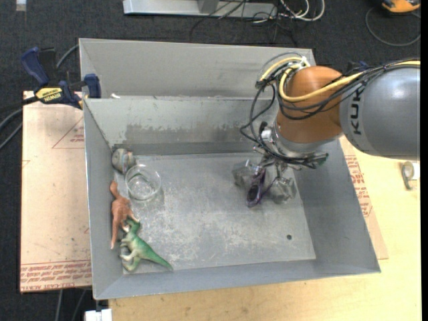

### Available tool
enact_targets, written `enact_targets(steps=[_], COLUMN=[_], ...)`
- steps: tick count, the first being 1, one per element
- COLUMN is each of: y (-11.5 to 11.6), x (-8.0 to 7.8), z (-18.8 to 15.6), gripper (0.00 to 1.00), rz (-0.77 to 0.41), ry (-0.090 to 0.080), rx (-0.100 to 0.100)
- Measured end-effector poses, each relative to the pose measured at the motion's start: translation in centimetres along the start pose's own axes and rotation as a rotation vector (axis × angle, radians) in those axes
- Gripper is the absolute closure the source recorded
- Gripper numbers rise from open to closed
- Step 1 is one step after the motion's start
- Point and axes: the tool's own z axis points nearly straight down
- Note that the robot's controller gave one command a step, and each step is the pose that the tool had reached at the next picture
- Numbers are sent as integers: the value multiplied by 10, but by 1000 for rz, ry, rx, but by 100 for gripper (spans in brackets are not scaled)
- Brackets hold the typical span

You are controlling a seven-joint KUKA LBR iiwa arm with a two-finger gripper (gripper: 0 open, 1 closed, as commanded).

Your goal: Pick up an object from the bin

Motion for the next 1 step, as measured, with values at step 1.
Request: enact_targets(steps=[1], y=[-11], x=[1], z=[2], gripper=[100], rz=[500], ry=[2], rx=[-8])
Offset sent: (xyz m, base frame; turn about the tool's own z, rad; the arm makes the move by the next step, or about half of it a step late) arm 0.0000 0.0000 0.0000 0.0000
